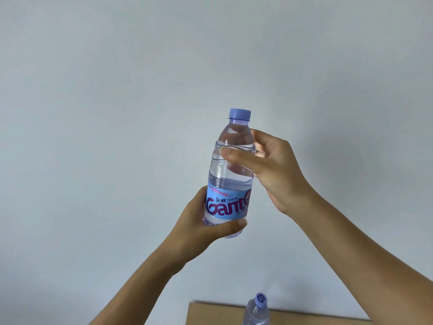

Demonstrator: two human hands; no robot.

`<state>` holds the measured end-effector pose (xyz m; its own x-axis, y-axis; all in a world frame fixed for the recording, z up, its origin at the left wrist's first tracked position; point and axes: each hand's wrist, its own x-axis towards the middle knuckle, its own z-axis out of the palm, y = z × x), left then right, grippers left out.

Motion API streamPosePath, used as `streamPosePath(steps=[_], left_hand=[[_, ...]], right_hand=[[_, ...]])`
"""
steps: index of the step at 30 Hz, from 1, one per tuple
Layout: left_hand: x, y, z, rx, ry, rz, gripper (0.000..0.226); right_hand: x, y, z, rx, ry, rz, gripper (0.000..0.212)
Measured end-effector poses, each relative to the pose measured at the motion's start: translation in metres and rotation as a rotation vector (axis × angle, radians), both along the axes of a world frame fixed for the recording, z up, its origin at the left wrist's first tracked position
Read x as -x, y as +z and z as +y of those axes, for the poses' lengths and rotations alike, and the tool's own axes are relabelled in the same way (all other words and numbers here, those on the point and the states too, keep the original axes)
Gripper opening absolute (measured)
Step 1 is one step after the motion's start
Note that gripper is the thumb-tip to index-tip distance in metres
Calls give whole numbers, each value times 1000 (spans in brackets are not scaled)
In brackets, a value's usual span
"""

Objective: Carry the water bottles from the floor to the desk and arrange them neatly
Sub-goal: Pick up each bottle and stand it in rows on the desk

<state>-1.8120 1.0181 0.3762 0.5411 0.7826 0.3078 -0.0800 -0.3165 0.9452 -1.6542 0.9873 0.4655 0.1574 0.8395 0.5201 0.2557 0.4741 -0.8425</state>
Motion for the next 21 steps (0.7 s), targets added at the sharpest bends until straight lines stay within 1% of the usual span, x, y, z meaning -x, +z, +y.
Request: streamPosePath(steps=[4,8,12,21], left_hand=[[16,-34,8,65,63,62,68],[31,-73,16,101,87,149,64],[39,-117,21,129,125,249,65],[38,-227,24,248,127,367,68]], right_hand=[[14,-31,5,53,-1,-16,31],[25,-72,9,146,14,21,33],[30,-119,13,282,-26,-18,35],[33,-227,21,500,-51,-20,38]])
